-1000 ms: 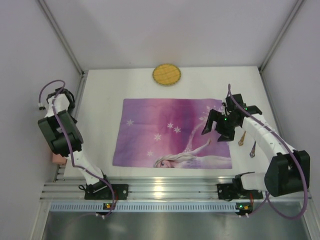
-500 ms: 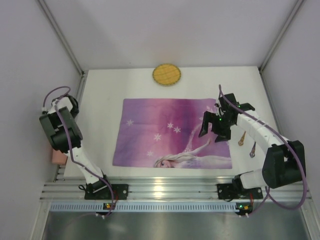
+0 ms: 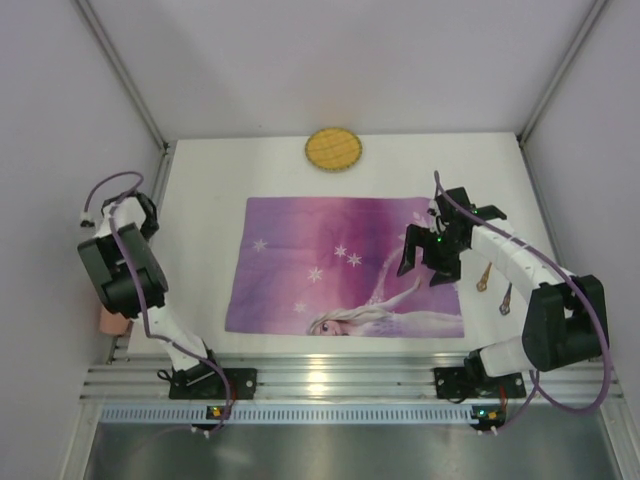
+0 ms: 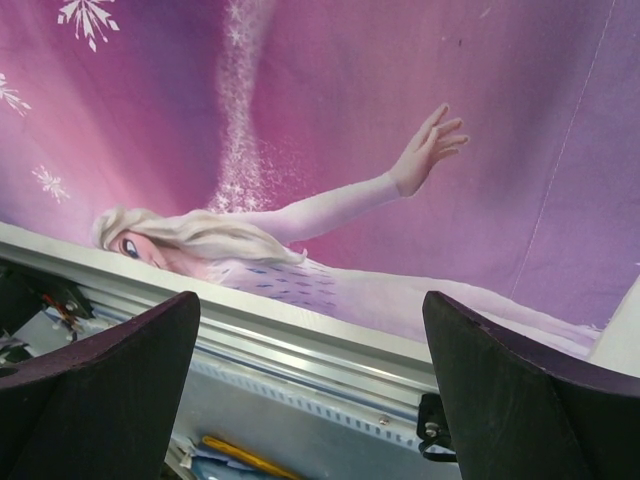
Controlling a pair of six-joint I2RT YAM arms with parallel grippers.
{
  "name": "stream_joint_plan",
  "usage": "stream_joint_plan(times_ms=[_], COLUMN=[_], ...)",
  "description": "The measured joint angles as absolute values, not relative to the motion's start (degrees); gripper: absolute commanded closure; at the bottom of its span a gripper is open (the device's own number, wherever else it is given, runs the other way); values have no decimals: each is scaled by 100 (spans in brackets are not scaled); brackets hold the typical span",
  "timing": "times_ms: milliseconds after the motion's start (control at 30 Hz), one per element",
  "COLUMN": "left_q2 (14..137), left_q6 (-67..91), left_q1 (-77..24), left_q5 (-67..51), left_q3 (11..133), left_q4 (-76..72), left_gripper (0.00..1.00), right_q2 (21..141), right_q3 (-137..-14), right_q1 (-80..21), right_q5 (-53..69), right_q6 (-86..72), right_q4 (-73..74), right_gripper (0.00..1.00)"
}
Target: Set the dinner table for one person
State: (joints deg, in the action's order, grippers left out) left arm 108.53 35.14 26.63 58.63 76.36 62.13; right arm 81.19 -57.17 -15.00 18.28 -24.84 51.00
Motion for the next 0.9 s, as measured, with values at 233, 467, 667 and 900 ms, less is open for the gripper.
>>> stream_joint_plan(times_ms=[233,467,667,900], left_q2=[10073,10344,11135,12449], left_q6=[3610,3887,3879,3806], left_q1=[1693,-786,-2292,-3557], left_q5=[4880,3854,2145,746], left_q3=[8313,10584,12514,13332], left_q4=[6539,6958,6519,5588], left_gripper=[100,100,100,100], right_q2=[8110,7555,6718,5955], right_q3=[-5717,-5714,-5885,-5749], right_q1=[-1481,-1199,-910,-381], right_q5=[1734,1284,628,541], right_q6=[-2456,-2574,-2797,-2956], right_q4=[5100,5162,5474,5717], right_gripper=[6,0,0,0])
